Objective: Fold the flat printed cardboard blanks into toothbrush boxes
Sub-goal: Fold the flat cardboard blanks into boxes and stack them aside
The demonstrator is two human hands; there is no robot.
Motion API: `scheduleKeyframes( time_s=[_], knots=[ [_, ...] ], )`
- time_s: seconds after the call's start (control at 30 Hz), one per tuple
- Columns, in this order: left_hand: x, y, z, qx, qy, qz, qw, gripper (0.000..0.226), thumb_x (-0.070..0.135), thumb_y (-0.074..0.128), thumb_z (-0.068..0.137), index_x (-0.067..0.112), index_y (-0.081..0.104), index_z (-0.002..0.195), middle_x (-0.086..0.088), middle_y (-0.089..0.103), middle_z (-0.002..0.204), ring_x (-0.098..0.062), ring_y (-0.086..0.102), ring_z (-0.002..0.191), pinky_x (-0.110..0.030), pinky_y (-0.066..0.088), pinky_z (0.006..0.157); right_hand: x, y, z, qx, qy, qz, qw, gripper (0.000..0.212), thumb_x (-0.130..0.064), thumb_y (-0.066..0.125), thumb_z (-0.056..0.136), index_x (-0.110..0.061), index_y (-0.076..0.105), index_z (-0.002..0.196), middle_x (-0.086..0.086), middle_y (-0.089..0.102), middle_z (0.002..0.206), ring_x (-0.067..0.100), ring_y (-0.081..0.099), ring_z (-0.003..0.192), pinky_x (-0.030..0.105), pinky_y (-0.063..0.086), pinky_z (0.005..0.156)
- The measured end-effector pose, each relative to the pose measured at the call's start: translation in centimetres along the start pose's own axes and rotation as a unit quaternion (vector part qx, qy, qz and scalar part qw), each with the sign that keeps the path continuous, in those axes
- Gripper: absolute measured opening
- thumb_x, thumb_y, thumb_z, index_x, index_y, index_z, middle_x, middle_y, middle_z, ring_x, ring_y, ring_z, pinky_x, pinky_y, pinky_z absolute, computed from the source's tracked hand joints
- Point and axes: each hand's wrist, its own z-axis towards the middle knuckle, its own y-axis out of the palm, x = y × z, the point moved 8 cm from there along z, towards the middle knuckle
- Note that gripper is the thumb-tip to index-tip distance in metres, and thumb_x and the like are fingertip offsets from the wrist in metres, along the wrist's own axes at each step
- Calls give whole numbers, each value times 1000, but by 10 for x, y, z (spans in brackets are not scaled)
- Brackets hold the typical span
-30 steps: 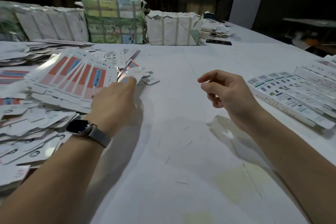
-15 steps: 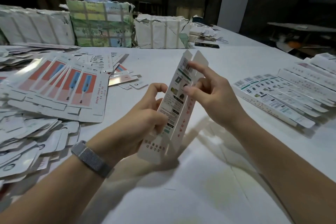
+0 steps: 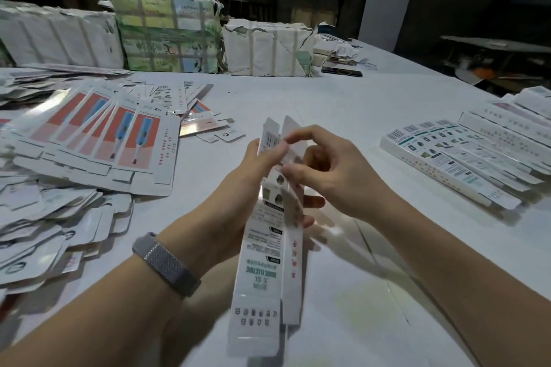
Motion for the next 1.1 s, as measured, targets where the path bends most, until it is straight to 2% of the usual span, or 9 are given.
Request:
scheduleKeyframes(
  time_s=[0.13,0.3,0.4,0.53,0.67,0.73,0.8,0.93,1.1],
  knots=[
    [-8,1,-18,-41,-35,-106,993,50,61,28,99,27,60,117,-13,77,89,-31,76,74,-32,58,52,-1,-4,-1,17,-1,9,1000,50,-19,76,87,-28,58,132,-6,57,63,7,61,61,20,52,54],
    [1,-1,-16,13,-5,-61,998,39,50,30,104,29,62,112,-9,77,86,-27,76,75,-31,58,53,-6,-5,-2,34,-32,-14,999,43,-18,75,87,-19,64,129,-8,47,57,2,48,51,10,44,52],
    [12,-28,2,98,63,55,992,37,17,28,108,6,52,135,-22,69,114,-28,69,100,-25,53,69,-9,-10,2,53,-36,-42,997,20,-25,75,88,-31,70,106,-9,48,52,6,43,50,20,38,53],
    [30,10,8,9,141,46,989,43,-9,21,103,-14,26,145,-42,51,103,0,56,41,-13,44,46,-11,-21,7,41,-23,-13,999,13,-26,71,89,-21,62,82,1,63,58,12,57,52,21,47,56],
    [22,20,9,-17,115,53,992,98,10,88,62,-2,32,142,-16,48,81,-3,53,39,-21,46,47,-11,-22,5,-25,-12,5,1000,28,-28,66,90,-5,56,80,13,66,70,20,56,56,28,48,55],
    [27,37,-1,-73,139,54,986,45,-8,37,99,-16,30,142,-20,52,87,1,50,44,-19,44,52,-14,-26,4,-38,-17,7,999,23,-18,63,92,-2,55,78,-9,62,61,4,52,51,17,43,52],
    [21,25,-10,-32,169,46,984,37,-7,12,103,-20,37,128,-22,50,82,4,47,41,-18,43,52,-16,-29,4,-53,-19,7,998,18,-12,61,93,-3,55,78,-17,58,58,-1,50,50,10,38,51],
    [18,32,-8,-58,129,70,987,31,2,21,105,-15,36,126,-16,48,69,-2,56,41,-15,44,48,-22,-32,3,-65,1,58,996,19,-18,59,87,-6,54,73,-13,52,54,1,38,48,11,32,49],
    [-2,23,-15,-38,43,-9,998,30,43,43,102,48,34,131,-20,69,94,-32,72,68,-38,58,52,-24,-31,3,-38,-6,100,994,19,-17,58,86,-8,51,70,-10,51,55,7,34,50,16,30,49]
  ],
)
